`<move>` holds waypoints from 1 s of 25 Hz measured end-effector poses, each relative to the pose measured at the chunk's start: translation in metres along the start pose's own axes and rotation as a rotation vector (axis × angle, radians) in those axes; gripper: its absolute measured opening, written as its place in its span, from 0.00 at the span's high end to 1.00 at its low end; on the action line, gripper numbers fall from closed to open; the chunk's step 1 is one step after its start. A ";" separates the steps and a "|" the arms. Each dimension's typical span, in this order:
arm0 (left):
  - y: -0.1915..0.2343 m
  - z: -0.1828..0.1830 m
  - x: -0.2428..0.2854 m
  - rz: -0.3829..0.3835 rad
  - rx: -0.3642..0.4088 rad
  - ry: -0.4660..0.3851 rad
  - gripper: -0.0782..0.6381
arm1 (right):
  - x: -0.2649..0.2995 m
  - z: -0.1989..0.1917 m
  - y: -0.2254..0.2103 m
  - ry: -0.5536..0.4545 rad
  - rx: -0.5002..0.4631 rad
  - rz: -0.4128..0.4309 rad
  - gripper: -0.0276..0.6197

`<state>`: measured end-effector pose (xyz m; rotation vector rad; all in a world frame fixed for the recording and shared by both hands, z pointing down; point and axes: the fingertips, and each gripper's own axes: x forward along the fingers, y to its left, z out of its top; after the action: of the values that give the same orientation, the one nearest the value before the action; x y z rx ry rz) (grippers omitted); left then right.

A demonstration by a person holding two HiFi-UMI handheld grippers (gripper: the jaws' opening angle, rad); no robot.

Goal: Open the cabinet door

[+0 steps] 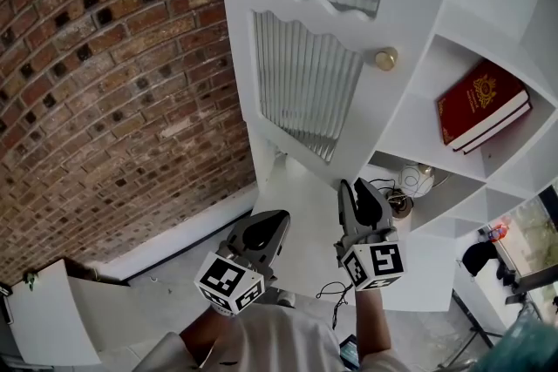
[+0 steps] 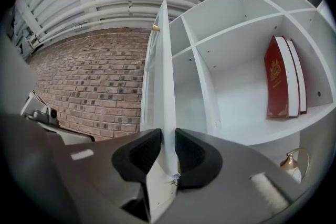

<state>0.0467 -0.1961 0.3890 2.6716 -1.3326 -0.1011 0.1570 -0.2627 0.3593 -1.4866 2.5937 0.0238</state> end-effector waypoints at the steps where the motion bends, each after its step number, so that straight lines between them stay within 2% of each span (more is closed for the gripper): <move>1: -0.001 -0.001 -0.001 0.002 -0.002 -0.001 0.88 | -0.001 0.000 0.001 0.001 0.000 0.003 0.81; 25: 0.001 -0.004 -0.014 0.039 -0.011 -0.003 0.88 | -0.017 0.002 0.032 0.009 -0.012 0.074 0.83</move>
<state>0.0382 -0.1851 0.3928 2.6363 -1.3802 -0.1082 0.1379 -0.2313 0.3579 -1.3971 2.6591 0.0406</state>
